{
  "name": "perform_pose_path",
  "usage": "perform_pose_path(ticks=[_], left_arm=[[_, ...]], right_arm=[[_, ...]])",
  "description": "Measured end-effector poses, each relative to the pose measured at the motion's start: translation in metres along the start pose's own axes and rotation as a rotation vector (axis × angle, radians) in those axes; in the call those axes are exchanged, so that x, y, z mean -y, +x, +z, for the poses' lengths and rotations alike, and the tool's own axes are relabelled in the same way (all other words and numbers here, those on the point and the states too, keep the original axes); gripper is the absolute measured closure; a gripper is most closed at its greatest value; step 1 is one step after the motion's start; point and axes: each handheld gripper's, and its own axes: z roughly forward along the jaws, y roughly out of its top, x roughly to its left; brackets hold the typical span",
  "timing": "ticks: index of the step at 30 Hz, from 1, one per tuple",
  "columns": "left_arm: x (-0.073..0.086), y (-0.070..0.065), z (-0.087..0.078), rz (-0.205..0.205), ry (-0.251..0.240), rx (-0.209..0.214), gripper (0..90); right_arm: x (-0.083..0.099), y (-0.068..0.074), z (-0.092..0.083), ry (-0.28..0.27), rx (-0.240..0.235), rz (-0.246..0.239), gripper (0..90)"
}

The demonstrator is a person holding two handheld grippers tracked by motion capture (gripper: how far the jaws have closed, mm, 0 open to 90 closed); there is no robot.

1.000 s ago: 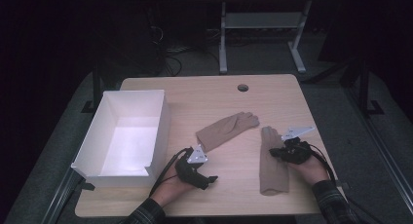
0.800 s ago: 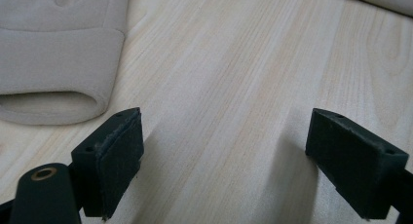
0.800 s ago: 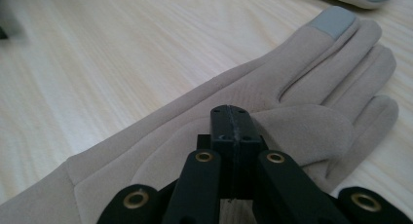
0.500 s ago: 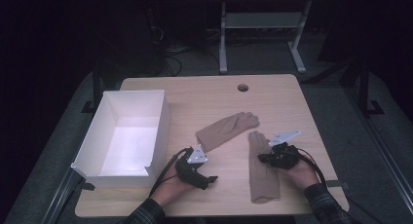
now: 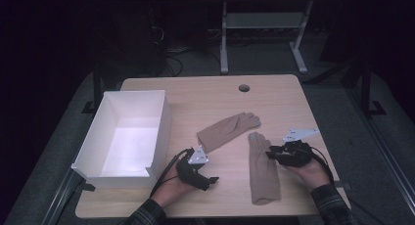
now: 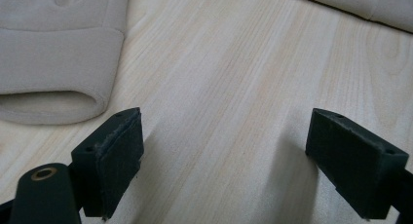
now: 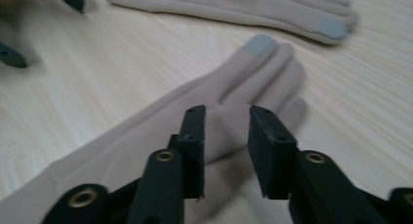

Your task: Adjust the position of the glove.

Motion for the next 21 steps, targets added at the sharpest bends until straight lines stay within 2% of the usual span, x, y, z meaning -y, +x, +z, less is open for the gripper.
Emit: perform_pose_path(ticks=[3, 4, 5, 7, 8, 9, 11, 13, 18, 21], left_arm=[[-0.001, 0.001, 0.0, 0.012, 0.002, -0.001, 13.1], [-0.001, 0.001, 0.0, 0.01, 0.002, 0.0, 13.1], [-0.001, 0.0, 0.0, 0.006, 0.001, 0.0, 13.1], [0.0, 0.0, 0.0, 0.001, 0.002, 0.002, 13.1], [0.0, 0.0, 0.0, -0.001, 0.0, 0.002, 13.2], [0.0, 0.0, 0.0, -0.001, 0.0, 0.002, 13.1], [0.0, 0.0, 0.0, 0.001, 0.001, 0.001, 13.1], [0.0, 0.0, 0.0, 0.004, 0.0, -0.001, 13.1], [0.0, 0.0, 0.0, 0.003, 0.002, -0.003, 13.0], [0.0, -0.001, 0.0, 0.002, 0.001, -0.001, 12.7]], right_arm=[[0.005, -0.005, -0.003, -0.017, 0.028, 0.017, 57.0], [0.011, -0.011, -0.006, -0.013, 0.061, 0.033, 51.0], [0.011, -0.011, -0.006, -0.013, 0.061, 0.033, 51.0], [0.017, -0.019, -0.008, -0.011, 0.105, 0.053, 44.0], [0.022, -0.028, -0.01, -0.016, 0.138, 0.082, 40.0], [0.022, -0.028, -0.01, -0.016, 0.138, 0.082, 40.0], [0.029, -0.04, -0.013, -0.021, 0.167, 0.129, 34.5], [0.034, -0.047, -0.013, -0.022, 0.193, 0.157, 31.3], [0.041, -0.053, -0.01, -0.023, 0.237, 0.148, 25.2], [0.044, -0.055, -0.007, -0.041, 0.242, 0.162, 21.1]])
